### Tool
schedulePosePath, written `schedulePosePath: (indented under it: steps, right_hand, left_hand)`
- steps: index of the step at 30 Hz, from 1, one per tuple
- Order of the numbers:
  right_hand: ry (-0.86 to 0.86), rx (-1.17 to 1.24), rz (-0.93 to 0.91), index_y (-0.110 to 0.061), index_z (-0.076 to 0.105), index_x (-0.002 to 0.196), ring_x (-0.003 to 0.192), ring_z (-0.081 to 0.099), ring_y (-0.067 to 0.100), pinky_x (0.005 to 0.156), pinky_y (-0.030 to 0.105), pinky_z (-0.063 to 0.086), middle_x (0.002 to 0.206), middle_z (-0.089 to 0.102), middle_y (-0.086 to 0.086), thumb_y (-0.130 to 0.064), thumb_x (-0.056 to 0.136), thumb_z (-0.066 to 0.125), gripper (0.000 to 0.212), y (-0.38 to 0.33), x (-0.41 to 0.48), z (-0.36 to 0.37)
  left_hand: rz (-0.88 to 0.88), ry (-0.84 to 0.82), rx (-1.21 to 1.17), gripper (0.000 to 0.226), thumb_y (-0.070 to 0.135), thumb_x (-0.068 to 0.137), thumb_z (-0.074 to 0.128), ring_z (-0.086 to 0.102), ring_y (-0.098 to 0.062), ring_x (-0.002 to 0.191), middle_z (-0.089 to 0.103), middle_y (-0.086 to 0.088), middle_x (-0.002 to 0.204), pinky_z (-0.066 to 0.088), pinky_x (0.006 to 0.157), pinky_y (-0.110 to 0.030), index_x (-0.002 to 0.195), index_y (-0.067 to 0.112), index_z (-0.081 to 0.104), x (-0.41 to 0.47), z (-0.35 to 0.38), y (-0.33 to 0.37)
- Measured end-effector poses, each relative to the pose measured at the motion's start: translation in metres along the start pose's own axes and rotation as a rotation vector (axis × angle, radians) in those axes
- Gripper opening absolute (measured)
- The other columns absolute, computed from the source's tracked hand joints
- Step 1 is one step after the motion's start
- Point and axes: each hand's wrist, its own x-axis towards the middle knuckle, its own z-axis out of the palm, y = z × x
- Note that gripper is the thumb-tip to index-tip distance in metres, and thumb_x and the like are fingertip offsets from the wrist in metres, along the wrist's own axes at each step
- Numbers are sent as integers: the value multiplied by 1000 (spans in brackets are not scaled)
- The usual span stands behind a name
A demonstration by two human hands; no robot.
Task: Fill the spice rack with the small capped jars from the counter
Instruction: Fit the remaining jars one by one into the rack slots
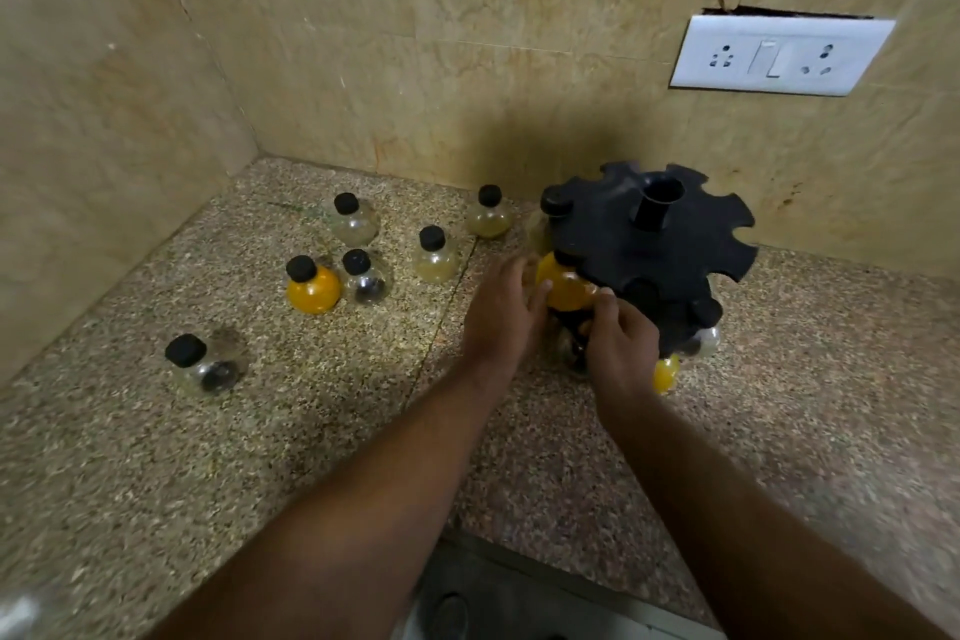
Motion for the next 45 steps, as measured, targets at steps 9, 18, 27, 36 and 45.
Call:
schedulePosePath:
  steps: [9, 18, 27, 36, 45]
  right_hand:
    - [-294, -455, -62, -20, 69, 96, 83, 65, 18, 75, 37, 52, 85, 69, -4, -41, 98, 55, 25, 34, -36, 92]
    - [-639, -889, -204, -30, 56, 133, 115, 61, 26, 94, 37, 49, 131, 62, 4, -50, 91, 57, 47, 59, -78, 215]
    - [-889, -1174, -320, -33, 15, 158, 152, 15, 35, 115, 62, 23, 167, 14, 9, -62, 88, 56, 86, 66, -122, 309]
    - [-970, -1360, -294, -35, -2, 159, 153, -12, 43, 116, 72, 6, 168, -17, 9, -80, 81, 51, 105, 78, -127, 337]
    - [-943, -1278, -331, -37, 7, 159, 154, -1, 39, 116, 68, 12, 170, -3, 7, -71, 87, 52, 91, 79, -121, 331]
  left_hand:
    - [-261, -47, -100, 45, 44, 95, 59, 63, -20, 108, 62, -4, 124, 53, 89, -38, 133, 19, 56, -30, -36, -119]
    - [-687, 232, -21, 56, 42, 97, 55, 49, -28, 132, 50, -8, 145, 38, 106, -37, 145, 16, 44, -77, -104, -217]
    - [-814, 688, -22, 75, 43, 84, 76, 53, -32, 123, 54, -14, 135, 46, 93, -39, 143, 9, 44, -93, -167, -279]
    - [-634, 778, 199, 71, 45, 79, 77, 55, -35, 118, 60, -15, 128, 44, 98, -48, 136, 9, 53, -67, -203, -328]
    - [-555, 654, 112, 56, 55, 78, 69, 56, -27, 109, 66, -6, 114, 38, 93, -31, 115, 13, 68, -55, -204, -330]
